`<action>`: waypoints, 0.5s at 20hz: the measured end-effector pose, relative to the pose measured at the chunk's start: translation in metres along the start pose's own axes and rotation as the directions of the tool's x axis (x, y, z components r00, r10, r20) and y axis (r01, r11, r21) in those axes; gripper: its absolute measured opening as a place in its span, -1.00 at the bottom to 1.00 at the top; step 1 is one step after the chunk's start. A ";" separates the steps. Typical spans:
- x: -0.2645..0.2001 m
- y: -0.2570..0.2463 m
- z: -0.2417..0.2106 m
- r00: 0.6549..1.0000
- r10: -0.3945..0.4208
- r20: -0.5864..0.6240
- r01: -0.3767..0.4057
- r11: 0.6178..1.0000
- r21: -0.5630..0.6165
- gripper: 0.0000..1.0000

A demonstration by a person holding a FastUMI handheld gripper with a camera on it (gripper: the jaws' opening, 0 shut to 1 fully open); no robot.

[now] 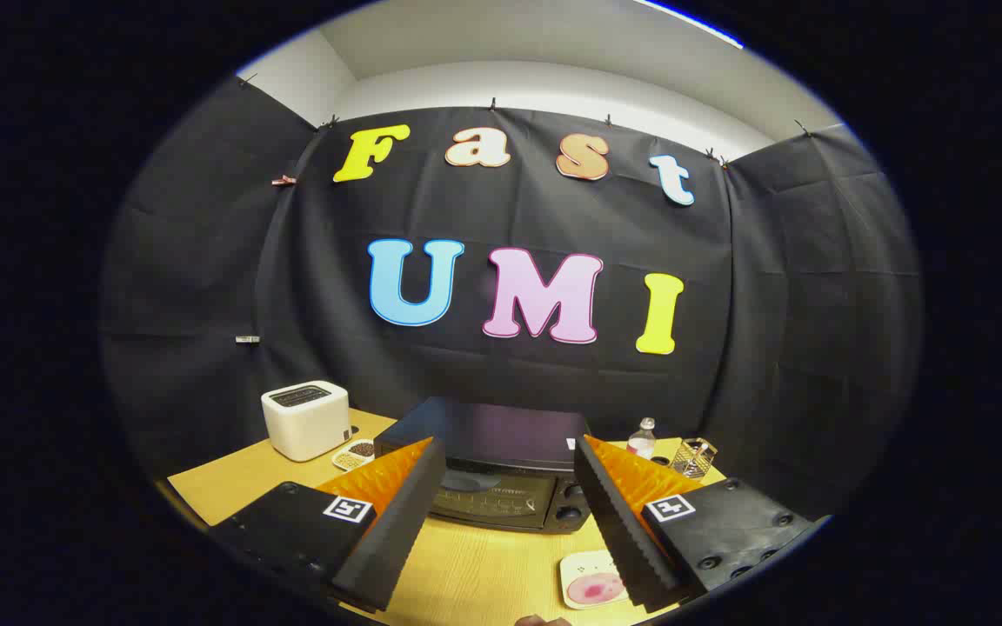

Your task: Open the toaster oven, put the food inside, and close the toaster oven door.

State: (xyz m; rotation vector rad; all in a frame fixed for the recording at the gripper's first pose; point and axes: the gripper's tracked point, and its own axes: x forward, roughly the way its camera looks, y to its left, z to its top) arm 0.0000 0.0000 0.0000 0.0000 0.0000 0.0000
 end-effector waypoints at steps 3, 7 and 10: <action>0.000 0.001 -0.003 1.000 -0.007 -0.012 0.008 1.000 0.018 0.96; -0.001 0.004 -0.002 1.000 -0.004 -0.022 0.004 1.000 0.015 0.96; 0.000 0.006 0.001 1.000 0.004 -0.020 -0.004 1.000 0.009 0.96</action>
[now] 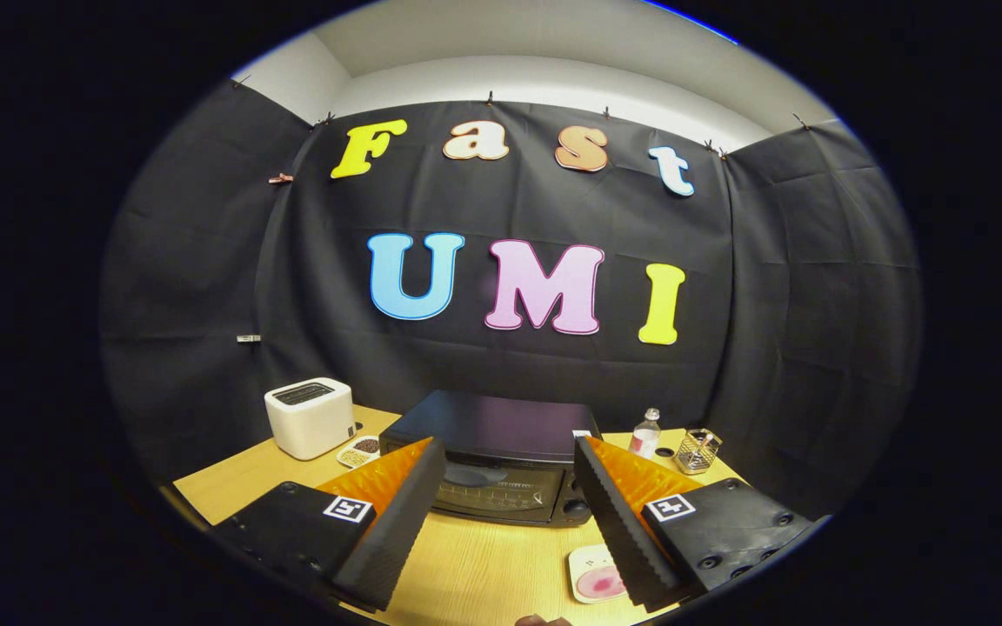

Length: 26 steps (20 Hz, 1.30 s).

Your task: Open the toaster oven, put the food inside, and close the toaster oven door.

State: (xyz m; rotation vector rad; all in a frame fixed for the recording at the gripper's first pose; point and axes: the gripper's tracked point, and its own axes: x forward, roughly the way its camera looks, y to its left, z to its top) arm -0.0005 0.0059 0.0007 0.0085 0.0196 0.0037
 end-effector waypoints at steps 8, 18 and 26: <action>0.000 0.009 0.001 1.000 0.015 -0.008 -0.015 1.000 0.003 0.96; 0.016 0.014 -0.014 0.998 0.009 -0.069 -0.007 1.000 0.030 0.96; 0.053 0.029 -0.023 0.997 -0.014 -0.072 0.015 1.000 0.005 0.96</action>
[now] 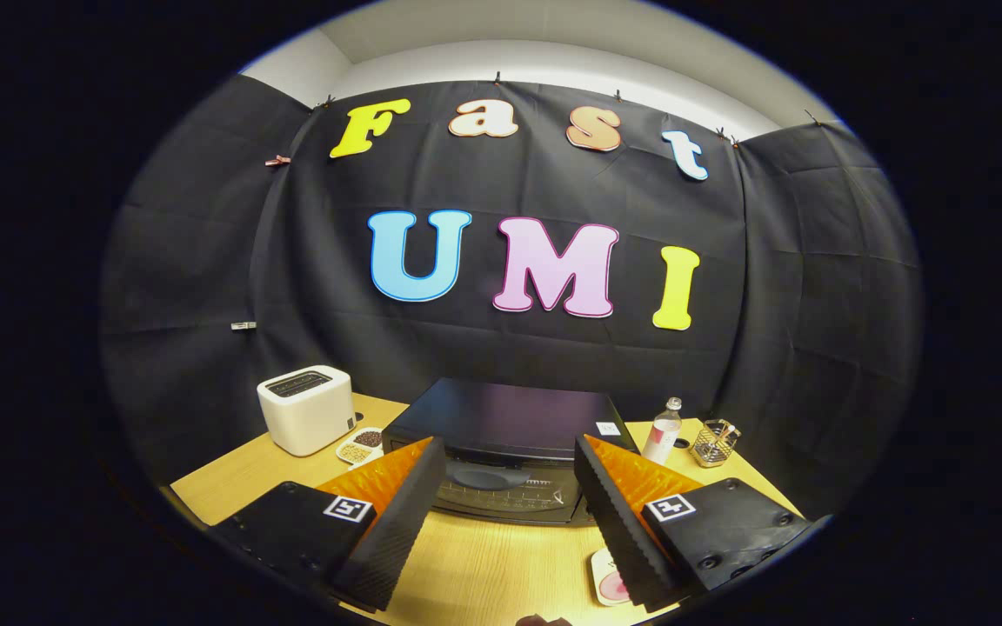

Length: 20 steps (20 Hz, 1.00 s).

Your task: Open the toaster oven, put the food inside, and close the toaster oven door.

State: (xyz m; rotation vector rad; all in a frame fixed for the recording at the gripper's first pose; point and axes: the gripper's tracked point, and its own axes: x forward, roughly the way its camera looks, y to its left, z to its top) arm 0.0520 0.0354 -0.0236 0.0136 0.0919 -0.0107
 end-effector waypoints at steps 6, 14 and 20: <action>0.046 0.010 -0.018 0.999 -0.031 -0.037 0.031 0.999 0.019 0.96; 0.107 0.009 -0.070 0.988 -0.099 -0.115 0.106 0.992 0.061 0.97; 0.137 0.017 -0.090 0.986 -0.085 -0.142 0.096 0.993 0.074 0.97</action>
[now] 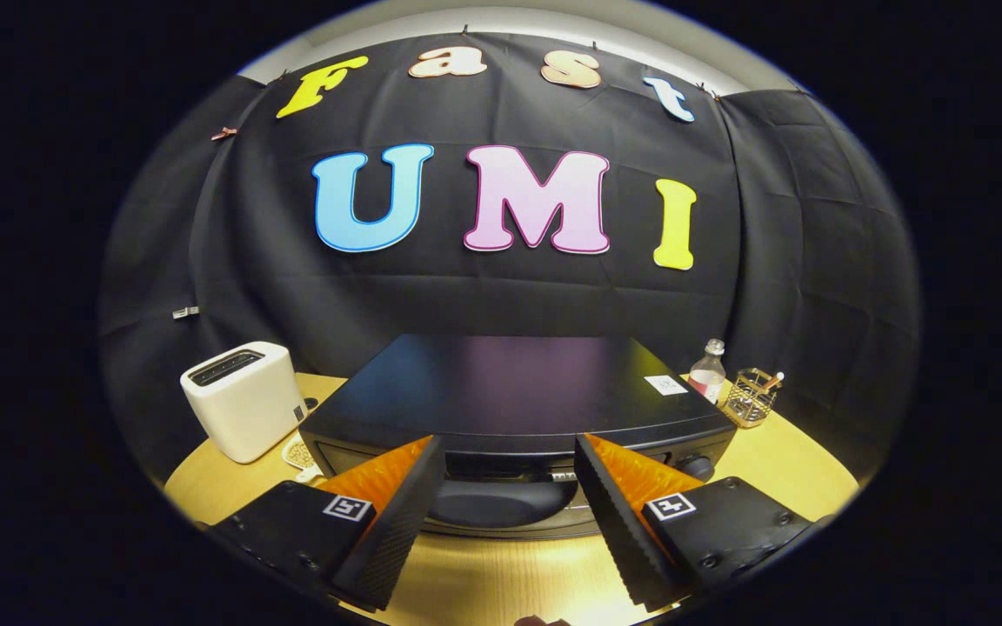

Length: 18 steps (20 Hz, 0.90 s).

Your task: Open the toaster oven, put the food inside, and close the toaster oven door.

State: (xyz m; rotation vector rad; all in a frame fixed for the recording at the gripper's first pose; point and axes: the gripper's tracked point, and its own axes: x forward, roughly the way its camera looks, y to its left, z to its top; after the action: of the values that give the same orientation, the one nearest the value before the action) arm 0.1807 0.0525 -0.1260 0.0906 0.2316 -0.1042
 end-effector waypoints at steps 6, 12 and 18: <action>-0.005 0.000 -0.015 0.998 -0.013 -0.065 0.013 1.000 0.007 0.97; -0.036 0.001 -0.031 0.996 0.006 -0.085 -0.004 1.000 0.023 0.93; -0.064 -0.001 -0.054 0.995 0.027 -0.096 -0.026 1.000 0.014 0.93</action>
State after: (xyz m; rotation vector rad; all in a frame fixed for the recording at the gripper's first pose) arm 0.1067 0.0630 -0.1632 0.1120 0.3259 -0.0751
